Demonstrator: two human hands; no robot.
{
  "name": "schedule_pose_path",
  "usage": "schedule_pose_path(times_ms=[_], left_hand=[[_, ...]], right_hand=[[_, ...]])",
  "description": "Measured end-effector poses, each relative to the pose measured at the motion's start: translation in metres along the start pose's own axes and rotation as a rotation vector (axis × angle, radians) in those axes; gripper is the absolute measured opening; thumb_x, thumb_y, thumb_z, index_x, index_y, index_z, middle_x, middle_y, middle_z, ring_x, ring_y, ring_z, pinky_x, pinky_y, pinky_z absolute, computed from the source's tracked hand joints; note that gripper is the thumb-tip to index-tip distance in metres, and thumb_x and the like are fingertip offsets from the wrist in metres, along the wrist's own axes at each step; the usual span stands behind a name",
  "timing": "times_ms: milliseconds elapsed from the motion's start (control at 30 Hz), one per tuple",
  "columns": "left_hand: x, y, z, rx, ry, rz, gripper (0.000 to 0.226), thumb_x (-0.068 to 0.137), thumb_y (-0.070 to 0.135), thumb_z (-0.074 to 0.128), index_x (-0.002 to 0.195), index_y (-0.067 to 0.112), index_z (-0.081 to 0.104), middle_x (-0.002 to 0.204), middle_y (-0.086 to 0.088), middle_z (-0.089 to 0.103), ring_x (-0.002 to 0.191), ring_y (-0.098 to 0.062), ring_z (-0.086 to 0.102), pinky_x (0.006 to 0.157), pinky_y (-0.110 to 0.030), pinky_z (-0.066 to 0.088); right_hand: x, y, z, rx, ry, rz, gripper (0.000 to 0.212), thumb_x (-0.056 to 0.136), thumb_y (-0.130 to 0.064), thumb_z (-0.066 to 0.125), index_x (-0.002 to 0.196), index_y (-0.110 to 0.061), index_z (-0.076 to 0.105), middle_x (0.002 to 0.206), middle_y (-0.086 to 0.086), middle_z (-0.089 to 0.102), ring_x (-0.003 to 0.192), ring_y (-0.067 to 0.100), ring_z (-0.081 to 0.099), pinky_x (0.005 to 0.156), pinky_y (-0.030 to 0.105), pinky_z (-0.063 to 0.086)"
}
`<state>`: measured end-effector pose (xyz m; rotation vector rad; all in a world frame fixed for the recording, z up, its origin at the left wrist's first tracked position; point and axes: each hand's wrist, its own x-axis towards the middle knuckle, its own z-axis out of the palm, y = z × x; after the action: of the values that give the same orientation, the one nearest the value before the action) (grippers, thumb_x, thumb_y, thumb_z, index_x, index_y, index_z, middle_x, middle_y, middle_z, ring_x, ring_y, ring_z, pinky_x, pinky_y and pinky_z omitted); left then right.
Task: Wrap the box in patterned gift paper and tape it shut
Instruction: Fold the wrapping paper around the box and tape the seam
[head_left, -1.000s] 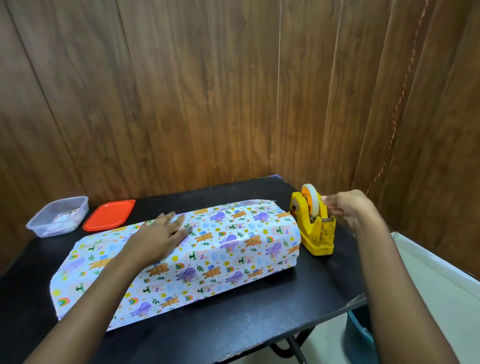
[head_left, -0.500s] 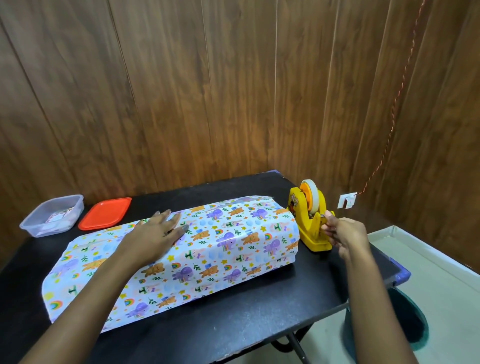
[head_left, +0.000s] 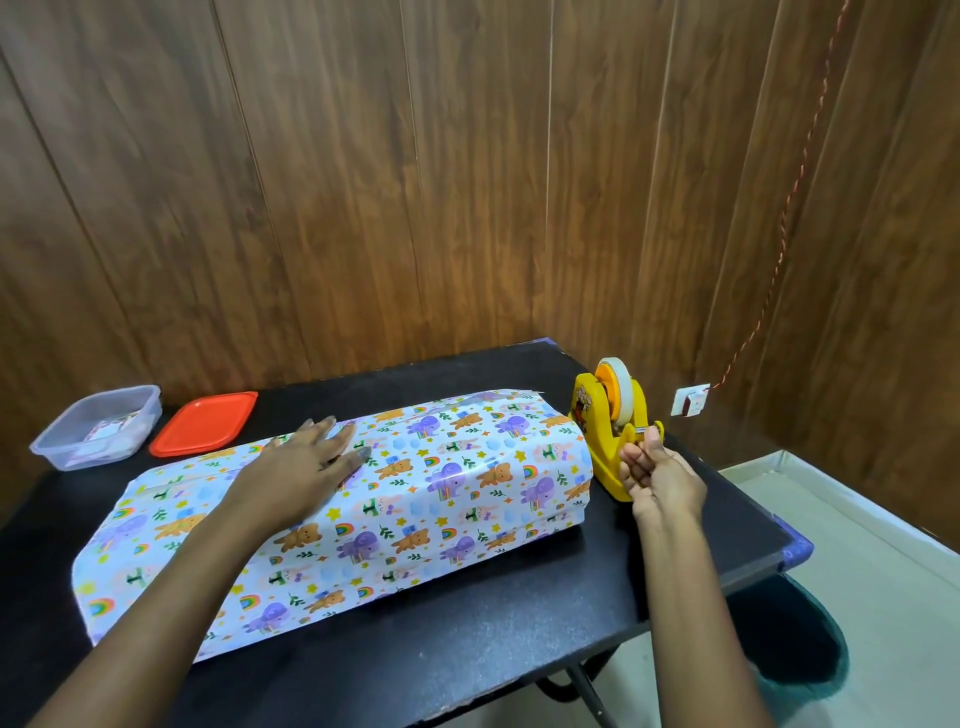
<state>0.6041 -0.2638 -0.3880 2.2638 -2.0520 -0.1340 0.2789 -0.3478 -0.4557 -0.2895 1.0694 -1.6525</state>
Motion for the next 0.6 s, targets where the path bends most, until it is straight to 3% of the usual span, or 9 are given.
schedule_pose_path(times_ms=[167,267,333,467,600], left_hand=[[0.002,-0.001,0.001,-0.007,0.0,0.0,0.055,0.098,0.049,0.021,0.149,0.03,0.014,0.158,0.007,0.004,0.146,-0.013,0.001,0.117,-0.036,0.012],[0.002,-0.001,0.001,0.0,-0.003,0.0,0.054,0.099,0.049,0.021,0.149,0.03,0.014,0.158,0.007,0.003,0.146,-0.013,0.001,0.117,-0.036,0.012],[0.003,-0.001,0.001,0.009,-0.005,0.002,0.055,0.099,0.049,0.021,0.149,0.029,0.013,0.158,0.007,0.003,0.146,-0.013,0.001,0.117,-0.036,0.013],[0.004,-0.003,-0.002,-0.06,-0.022,0.038,0.062,0.097,0.052,0.028,0.15,0.024,0.012,0.158,0.007,0.004,0.145,-0.01,0.001,0.117,-0.033,0.01],[0.002,-0.015,-0.009,-0.237,-0.079,0.109,0.072,0.091,0.049,0.048,0.149,0.019,0.02,0.156,0.01,0.011,0.144,-0.005,0.003,0.115,-0.025,0.01]], right_hand=[[-0.004,0.005,0.004,0.089,0.013,0.02,0.02,0.09,-0.023,0.061,0.076,-0.009,0.057,0.043,-0.004,0.061,0.046,0.007,0.061,0.052,0.022,0.05],[-0.004,0.011,0.0,0.171,-0.044,0.059,0.017,0.094,-0.02,0.055,0.079,-0.01,0.055,0.044,-0.003,0.062,0.065,0.014,0.059,0.045,0.018,0.05],[-0.008,0.013,-0.002,0.166,-0.067,0.035,0.016,0.094,-0.018,0.055,0.08,-0.01,0.056,0.046,-0.002,0.062,0.066,0.015,0.058,0.043,0.016,0.049],[-0.04,-0.006,0.01,-0.085,-0.197,-0.139,0.015,0.09,-0.015,0.061,0.075,-0.01,0.06,0.051,0.0,0.061,0.057,0.013,0.058,0.047,0.02,0.048],[-0.096,-0.014,0.062,-0.442,-0.552,-0.212,0.019,0.089,-0.006,0.059,0.07,-0.007,0.06,0.046,0.0,0.056,0.046,0.009,0.054,0.042,0.015,0.04]])
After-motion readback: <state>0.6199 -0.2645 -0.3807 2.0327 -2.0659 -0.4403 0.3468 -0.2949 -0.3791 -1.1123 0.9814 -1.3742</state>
